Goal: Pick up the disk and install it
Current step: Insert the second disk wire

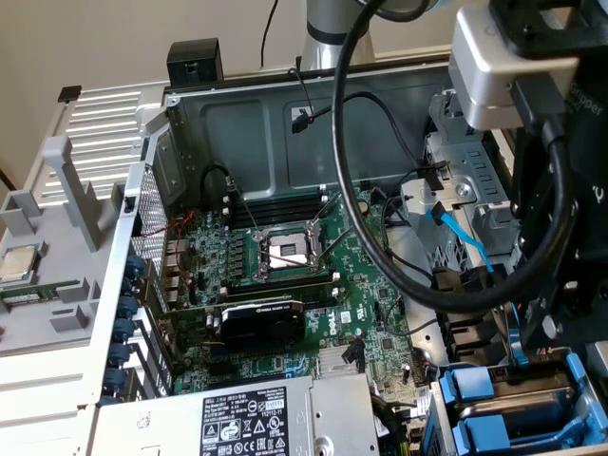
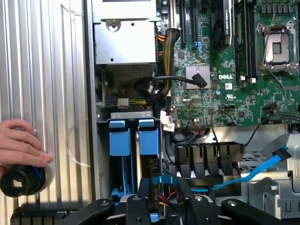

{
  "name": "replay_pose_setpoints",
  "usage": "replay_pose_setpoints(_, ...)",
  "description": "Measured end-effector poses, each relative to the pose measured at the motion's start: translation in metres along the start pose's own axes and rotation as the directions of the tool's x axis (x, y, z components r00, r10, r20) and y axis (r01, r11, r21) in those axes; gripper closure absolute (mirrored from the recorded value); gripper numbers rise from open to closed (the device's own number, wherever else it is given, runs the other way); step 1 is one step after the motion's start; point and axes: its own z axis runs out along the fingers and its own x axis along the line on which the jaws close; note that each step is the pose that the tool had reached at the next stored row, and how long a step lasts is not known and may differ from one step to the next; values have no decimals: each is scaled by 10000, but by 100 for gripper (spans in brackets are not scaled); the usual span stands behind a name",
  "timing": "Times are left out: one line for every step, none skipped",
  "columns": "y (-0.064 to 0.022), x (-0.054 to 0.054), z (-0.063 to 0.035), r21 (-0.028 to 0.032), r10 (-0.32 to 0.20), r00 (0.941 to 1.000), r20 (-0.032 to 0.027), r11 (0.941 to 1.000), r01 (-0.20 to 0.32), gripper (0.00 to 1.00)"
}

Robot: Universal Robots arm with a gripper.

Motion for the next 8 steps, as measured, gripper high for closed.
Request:
replay_pose_setpoints(0,0,0,-6,1,10000,-1,10000,-1,63)
replay_pose_setpoints(0,0,0,-12,1,10000,-1,10000,-1,63)
replay_pose_setpoints(0,0,0,-19,1,10000,-2,10000,-1,63)
replay_pose_setpoints(0,0,0,-26,1,10000,-2,10000,-1,63)
replay_pose_setpoints(0,0,0,-32,1,10000,-2,10000,-1,63)
replay_pose_setpoints(0,0,0,-39,1,10000,-2,10000,-1,63)
replay_pose_setpoints(0,0,0,-45,2,10000,-3,10000,-2,63)
replay_pose_setpoints(0,0,0,-51,2,10000,-3,10000,-2,63)
